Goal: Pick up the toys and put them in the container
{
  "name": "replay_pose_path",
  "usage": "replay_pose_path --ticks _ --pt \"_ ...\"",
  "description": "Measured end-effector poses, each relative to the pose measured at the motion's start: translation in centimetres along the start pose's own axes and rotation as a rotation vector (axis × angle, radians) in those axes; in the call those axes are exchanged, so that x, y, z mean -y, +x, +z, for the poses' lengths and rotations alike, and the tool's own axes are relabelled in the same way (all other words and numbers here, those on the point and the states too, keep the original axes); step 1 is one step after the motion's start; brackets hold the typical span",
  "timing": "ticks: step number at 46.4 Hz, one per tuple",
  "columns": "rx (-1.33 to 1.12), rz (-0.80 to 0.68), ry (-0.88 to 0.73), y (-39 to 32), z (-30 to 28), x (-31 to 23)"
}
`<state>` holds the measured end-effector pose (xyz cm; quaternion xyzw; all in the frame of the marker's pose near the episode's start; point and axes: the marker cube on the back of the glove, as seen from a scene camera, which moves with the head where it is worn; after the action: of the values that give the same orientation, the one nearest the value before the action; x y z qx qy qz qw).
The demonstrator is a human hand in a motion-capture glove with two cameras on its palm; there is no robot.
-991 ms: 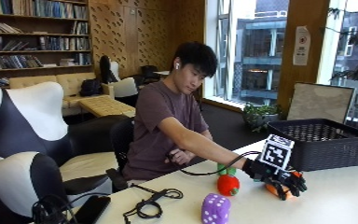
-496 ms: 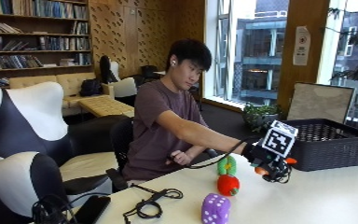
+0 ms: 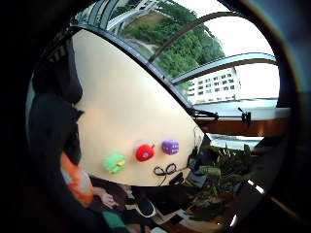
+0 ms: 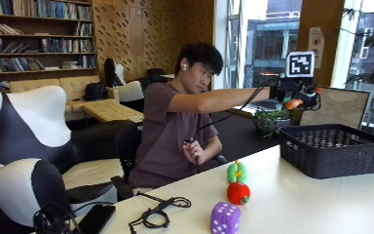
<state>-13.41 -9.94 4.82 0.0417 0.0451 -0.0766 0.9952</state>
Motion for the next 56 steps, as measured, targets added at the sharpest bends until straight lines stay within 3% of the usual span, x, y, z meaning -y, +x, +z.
replay_pose_path --ticks 5,7,12,17,21,24,29,31,34,37,40,44,56 --pt "0.049 -0.199 0.058 -4.9 -3.0 1.0" --pt "0.058 -0.209 0.077 -7.3 -3.5 1.8" --pt "0.049 -0.115 0.105 -12.7 -3.1 4.4" --pt "0.037 0.090 0.131 -17.2 -1.4 7.3" --pt "0.058 -0.256 0.148 -20.8 0.2 7.4" --pt "0.062 -0.293 0.144 -23.7 1.5 8.2" --pt "0.008 -0.127 -0.067 -27.0 4.5 9.8" --pt "0.010 -0.128 -0.174 -27.5 5.5 9.9" --pt "0.052 -0.262 -0.237 -27.7 6.3 9.5" --pt "0.081 -0.288 -0.221 -27.6 6.4 9.5" --pt "0.064 -0.275 -0.196 -26.2 6.0 9.4" --pt "0.021 -0.122 -0.169 -23.2 4.9 9.3" --pt "0.000 -0.130 -0.119 -7.0 -1.3 3.0"
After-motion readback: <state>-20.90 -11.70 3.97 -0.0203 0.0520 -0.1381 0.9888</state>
